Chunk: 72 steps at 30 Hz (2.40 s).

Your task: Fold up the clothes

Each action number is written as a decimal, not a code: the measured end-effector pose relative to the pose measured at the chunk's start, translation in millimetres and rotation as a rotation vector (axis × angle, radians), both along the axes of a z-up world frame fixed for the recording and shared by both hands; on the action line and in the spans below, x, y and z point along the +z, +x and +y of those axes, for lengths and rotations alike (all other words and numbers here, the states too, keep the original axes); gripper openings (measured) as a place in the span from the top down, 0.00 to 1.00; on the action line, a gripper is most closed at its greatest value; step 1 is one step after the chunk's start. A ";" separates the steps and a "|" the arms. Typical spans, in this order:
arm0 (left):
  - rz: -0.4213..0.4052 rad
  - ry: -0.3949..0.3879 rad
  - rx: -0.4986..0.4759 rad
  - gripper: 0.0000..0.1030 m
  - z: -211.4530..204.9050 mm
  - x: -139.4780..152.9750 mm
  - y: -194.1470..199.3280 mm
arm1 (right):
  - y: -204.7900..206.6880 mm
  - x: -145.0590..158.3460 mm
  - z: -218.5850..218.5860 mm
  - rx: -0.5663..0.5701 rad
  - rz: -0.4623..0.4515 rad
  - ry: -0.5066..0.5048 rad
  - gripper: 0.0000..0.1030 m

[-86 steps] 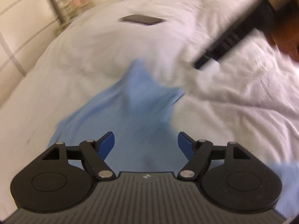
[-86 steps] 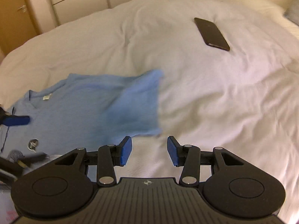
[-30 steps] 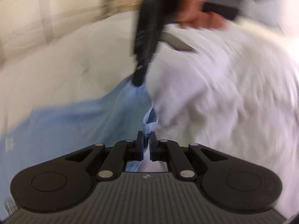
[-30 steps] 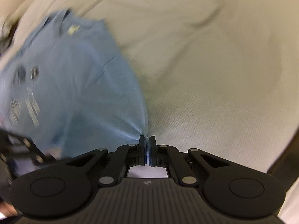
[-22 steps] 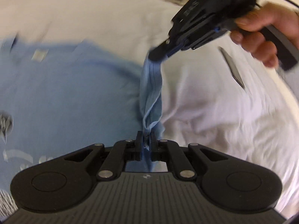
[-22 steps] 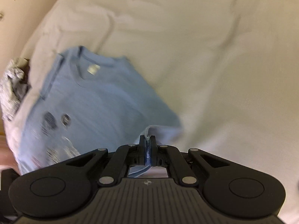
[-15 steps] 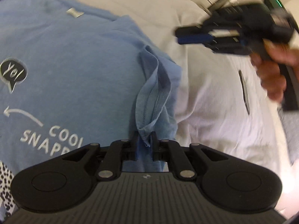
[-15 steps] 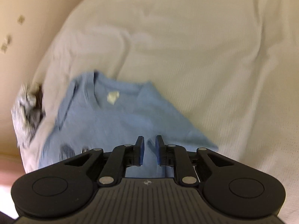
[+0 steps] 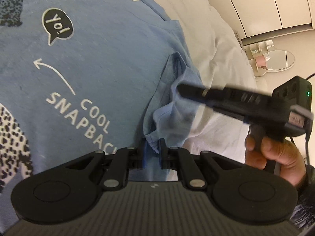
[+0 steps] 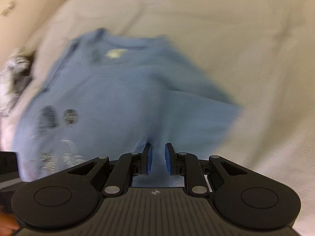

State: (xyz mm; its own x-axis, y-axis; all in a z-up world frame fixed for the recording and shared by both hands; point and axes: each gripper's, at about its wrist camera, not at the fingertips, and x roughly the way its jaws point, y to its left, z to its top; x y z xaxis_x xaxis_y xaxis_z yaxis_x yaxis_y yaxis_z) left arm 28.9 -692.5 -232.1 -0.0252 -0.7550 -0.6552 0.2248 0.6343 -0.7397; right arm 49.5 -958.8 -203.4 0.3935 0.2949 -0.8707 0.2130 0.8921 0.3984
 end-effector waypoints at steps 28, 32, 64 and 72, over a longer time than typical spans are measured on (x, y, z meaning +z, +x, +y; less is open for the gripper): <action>-0.316 0.070 -0.582 0.72 -134.5 21.5 107.0 | -119.3 27.1 79.4 -0.182 -0.075 -0.141 0.63; -0.364 0.071 -0.660 0.98 -144.7 26.6 111.8 | -108.9 21.3 105.5 -0.140 -0.081 -0.273 0.63; -0.402 0.080 -0.607 0.95 -124.7 35.7 138.8 | -116.2 28.9 154.3 -0.072 -0.112 -0.638 0.63; -0.744 0.155 -0.905 0.84 -73.5 57.6 51.5 | -120.0 24.2 147.1 -0.093 -0.088 -0.665 0.62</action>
State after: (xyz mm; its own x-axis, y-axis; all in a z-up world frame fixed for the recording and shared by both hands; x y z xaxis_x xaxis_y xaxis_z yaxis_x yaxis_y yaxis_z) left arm 80.4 -766.0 -174.5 -0.0835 -0.5695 -0.8177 0.9815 0.0947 -0.1661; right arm -70.4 -811.7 -179.2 0.4694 -0.3315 -0.8184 0.2929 0.9328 -0.2098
